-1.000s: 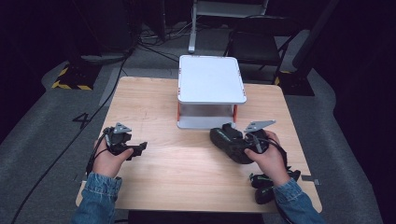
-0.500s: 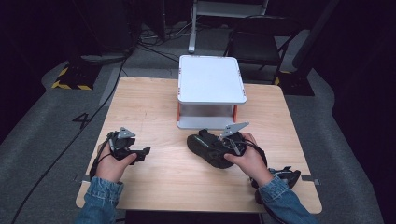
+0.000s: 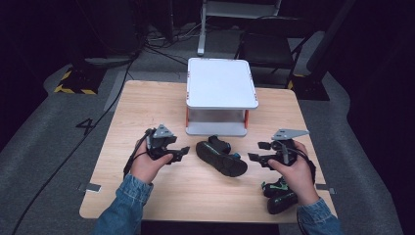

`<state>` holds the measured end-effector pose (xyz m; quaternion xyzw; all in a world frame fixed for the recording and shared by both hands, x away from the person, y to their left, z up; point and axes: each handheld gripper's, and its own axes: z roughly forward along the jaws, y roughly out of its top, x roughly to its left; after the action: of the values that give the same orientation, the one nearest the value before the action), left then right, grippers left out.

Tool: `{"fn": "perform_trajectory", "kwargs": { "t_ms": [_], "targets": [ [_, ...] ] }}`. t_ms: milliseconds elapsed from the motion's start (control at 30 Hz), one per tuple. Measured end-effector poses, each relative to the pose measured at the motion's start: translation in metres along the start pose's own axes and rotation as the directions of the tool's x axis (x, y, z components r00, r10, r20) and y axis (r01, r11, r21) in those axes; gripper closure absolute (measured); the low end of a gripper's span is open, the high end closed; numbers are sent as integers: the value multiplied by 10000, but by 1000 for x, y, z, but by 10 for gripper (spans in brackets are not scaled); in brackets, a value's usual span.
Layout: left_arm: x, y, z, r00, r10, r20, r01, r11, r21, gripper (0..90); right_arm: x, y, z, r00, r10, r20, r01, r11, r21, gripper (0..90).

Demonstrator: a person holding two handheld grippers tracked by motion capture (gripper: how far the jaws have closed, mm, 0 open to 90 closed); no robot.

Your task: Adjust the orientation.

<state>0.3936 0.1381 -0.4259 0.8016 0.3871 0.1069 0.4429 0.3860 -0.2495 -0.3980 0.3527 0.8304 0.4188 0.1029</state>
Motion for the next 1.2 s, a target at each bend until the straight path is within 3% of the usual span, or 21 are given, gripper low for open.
{"fn": "perform_trajectory", "kwargs": {
  "t_ms": [33, 100, 133, 233, 267, 300, 333, 400, 433, 500, 667, 767, 833, 933, 1033, 1133, 1200],
  "targets": [
    [-3, 4, 5, 9998, 94, 155, -92, 9999, -111, 349, -7, -8, -11, 9987, 407, 297, -405, 9991, -77, 349],
    [-14, 17, 23, 9976, 271, 630, -251, 9992, -320, 349, -10, -15, -19, 9965, 684, 470, -679, 9976, -117, 349],
    [-14, 17, 23, 9976, 271, 630, -251, 9992, -320, 349, -10, -15, -19, 9965, 684, 470, -679, 9976, -117, 349],
    [-25, 28, 51, 9961, 659, 592, -634, 9970, -436, 349, -11, -25, -29, 9932, 962, 649, -957, 9954, -105, 349],
    [-25, 28, 51, 9961, 659, 592, -634, 9970, -436, 350, -11, -25, -29, 9932, 962, 649, -957, 9954, -105, 349],
    [-26, 29, 65, 9956, 682, 636, -667, 9974, -263, 354, -11, -29, -32, 9923, 1007, 723, -1001, 9949, -120, 349],
    [-26, 29, 65, 9956, 682, 636, -667, 9974, -263, 364, -11, -29, -32, 9923, 1007, 723, -1001, 9949, -120, 349],
    [-25, 26, 76, 9951, 887, 432, -902, 9953, 354, 374, -11, -32, -36, 9912, 1051, 804, -1042, 9944, -148, 349],
    [-25, 23, 81, 9962, 717, 486, -732, 9969, 299, 365, -10, -33, -38, 9903, 1115, 833, -1104, 9937, -173, 349],
    [-24, 22, 80, 9969, 236, 756, -265, 9989, 374, 409, -11, -34, -41, 9896, 1139, 881, -1126, 9934, -205, 349],
    [-30, 18, 68, 9974, 535, 491, -559, 9972, 491, 409, -13, -32, -38, 9894, 1192, 829, -1179, 9928, -203, 349],
    [-31, 13, 55, 9969, 607, 502, -643, 9952, 741, 364, -9, -24, -31, 9944, 897, 553, -887, 9959, -196, 349],
    [-32, 6, 44, 9988, 351, 332, -387, 9924, 1167, 312, -8, -20, -27, 9961, 769, 430, -760, 9969, -201, 349],
    [-34, -1, 40, 9995, 241, 199, -263, 9927, 1175, 280, -7, -15, -22, 9976, 624, 307, -619, 9979, -176, 349],
    [-36, -10, 34, 9998, 191, 91, -203, 9879, 1539, 273, -3, -6, -10, 9994, 345, -7, -345, 9993, -113, 349],
    [-37, -18, 31, 9996, 266, -38, -250, 9749, 2213, 259, -1, -2, -6, 9998, 184, -126, -185, 9998, -97, 349],
    [-36, -23, 29, 9999, 134, -66, -117, 9764, 2158, 248, 1, 1, -2, 9996, 98, -251, -101, 9999, -108, 349]
  ]
}}
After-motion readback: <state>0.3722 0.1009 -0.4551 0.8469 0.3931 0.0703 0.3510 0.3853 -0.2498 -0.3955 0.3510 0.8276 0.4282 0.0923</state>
